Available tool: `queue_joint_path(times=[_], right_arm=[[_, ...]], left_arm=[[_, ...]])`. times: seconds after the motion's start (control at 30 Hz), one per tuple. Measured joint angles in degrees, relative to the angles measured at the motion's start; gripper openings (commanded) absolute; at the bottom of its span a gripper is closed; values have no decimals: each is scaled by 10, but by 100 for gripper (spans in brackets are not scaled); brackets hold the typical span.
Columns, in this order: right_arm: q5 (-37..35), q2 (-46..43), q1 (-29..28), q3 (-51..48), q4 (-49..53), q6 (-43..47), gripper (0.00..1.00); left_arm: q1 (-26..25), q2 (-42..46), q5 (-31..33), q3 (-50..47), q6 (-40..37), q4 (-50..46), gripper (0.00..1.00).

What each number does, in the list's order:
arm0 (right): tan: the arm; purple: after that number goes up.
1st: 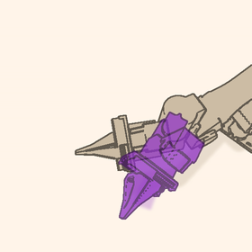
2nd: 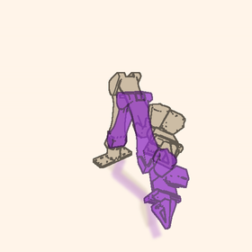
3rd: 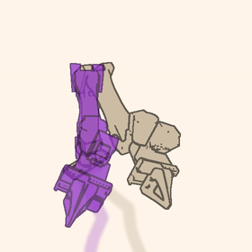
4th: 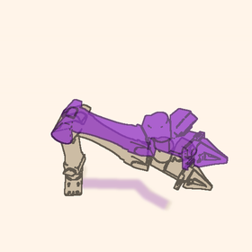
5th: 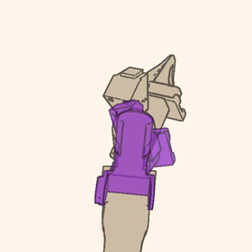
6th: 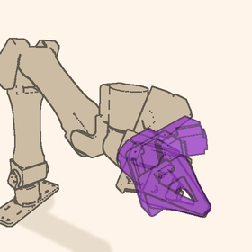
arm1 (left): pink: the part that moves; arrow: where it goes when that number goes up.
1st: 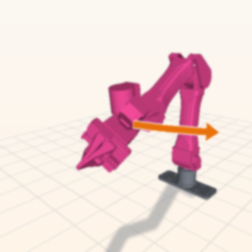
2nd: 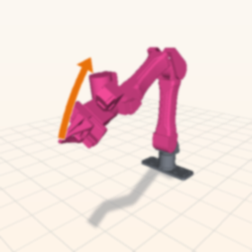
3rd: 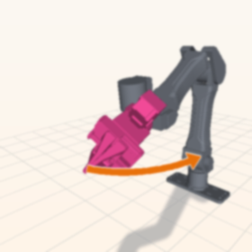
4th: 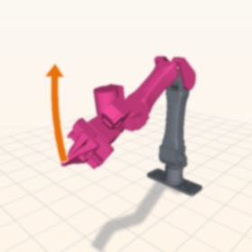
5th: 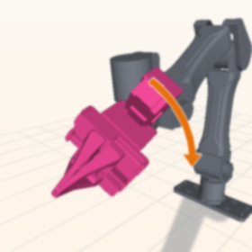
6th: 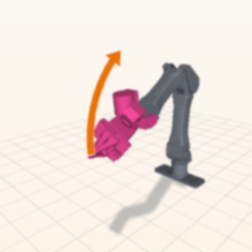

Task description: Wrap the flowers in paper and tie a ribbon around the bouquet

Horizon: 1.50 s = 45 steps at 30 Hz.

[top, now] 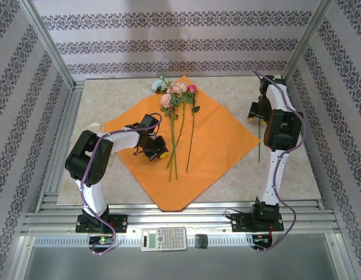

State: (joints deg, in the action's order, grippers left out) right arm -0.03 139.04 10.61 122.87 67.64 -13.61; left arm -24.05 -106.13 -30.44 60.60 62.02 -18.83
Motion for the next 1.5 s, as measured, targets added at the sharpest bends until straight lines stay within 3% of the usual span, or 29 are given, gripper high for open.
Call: queue_joint_path(times=[0.2, 0.3, 0.6, 0.87, 1.17, 1.5], right_arm=[[-11, 9, 0, -4, 3, 6, 51], [-12, 11, 0, -7, 3, 11, 40], [2, 36, -1, 33, 34, 26, 29], [-19, 39, -26, 39, 36, 37, 0], [-108, 14, -57, 10, 5, 35, 0], [-212, -185, -70, 51, -71, 32, 0]], left_arm=[[0, 0, 0, 0, 0, 0, 0], [0, 0, 0, 0, 0, 0, 0], [0, 0, 0, 0, 0, 0, 0], [0, 0, -5, 0, 0, 0, 0], [0, 0, -7, 0, 0, 0, 0], [0, -1, -7, 0, 0, 0, 0]])
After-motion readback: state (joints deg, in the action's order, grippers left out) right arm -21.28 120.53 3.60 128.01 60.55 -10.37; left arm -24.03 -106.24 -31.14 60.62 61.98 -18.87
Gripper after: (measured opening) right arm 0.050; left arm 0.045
